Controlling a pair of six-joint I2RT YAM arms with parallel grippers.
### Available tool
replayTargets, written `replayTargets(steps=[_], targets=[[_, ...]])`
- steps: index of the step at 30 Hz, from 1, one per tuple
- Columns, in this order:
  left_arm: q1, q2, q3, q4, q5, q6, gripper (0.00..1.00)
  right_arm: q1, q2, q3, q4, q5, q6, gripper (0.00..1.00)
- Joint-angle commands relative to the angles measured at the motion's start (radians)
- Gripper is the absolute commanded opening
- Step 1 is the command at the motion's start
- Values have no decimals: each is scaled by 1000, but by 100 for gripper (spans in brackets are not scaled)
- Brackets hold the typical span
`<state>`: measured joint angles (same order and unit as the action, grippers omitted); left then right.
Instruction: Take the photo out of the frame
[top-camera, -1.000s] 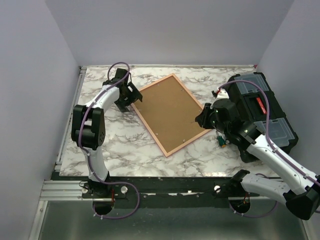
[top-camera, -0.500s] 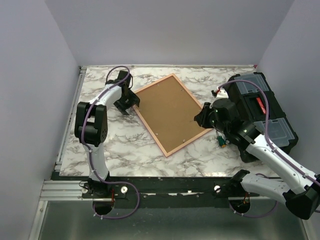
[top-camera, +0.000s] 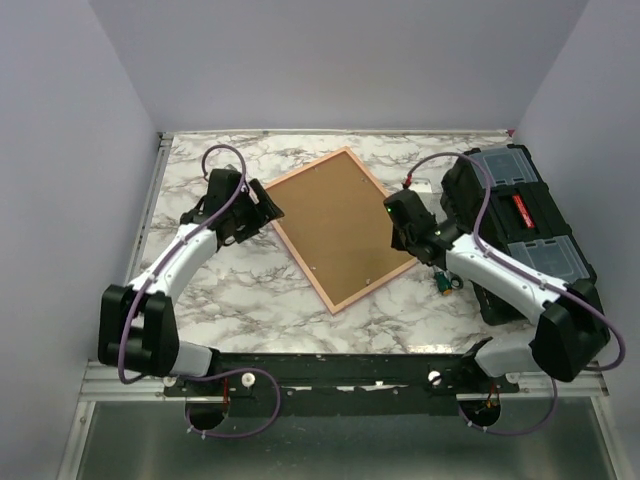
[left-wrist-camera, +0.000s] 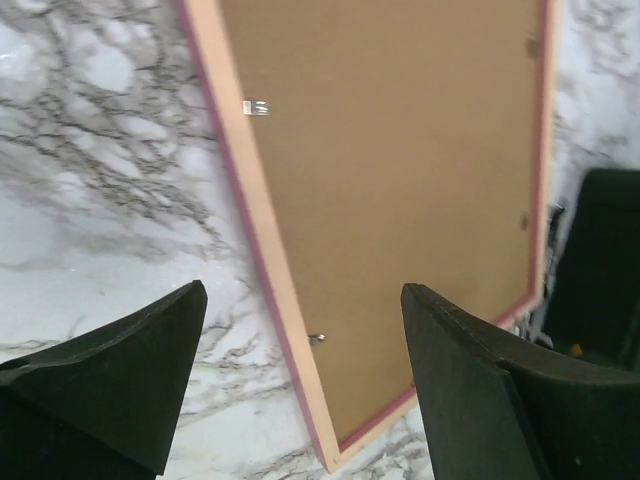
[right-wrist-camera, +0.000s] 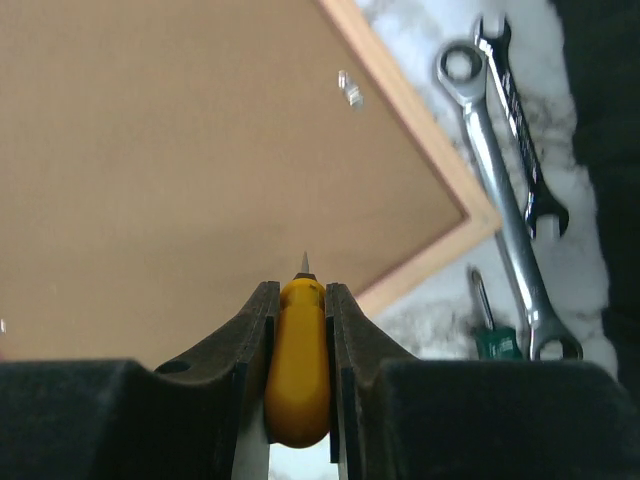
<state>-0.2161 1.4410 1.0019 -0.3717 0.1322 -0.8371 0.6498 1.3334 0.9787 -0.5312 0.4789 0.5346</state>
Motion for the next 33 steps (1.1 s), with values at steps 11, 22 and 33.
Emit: replayTargets(steps=[11,22,33], targets=[[-5,-491,-300,36,336,112,83,-246,579,537,376,-97,-133,1],[-12,-746,-358,-120,368,105,83,-260,885,852,404,-167,-176,1],[-13,-811,-316,-199,355,111,83,-263,995,939,405,-203,-227,1]])
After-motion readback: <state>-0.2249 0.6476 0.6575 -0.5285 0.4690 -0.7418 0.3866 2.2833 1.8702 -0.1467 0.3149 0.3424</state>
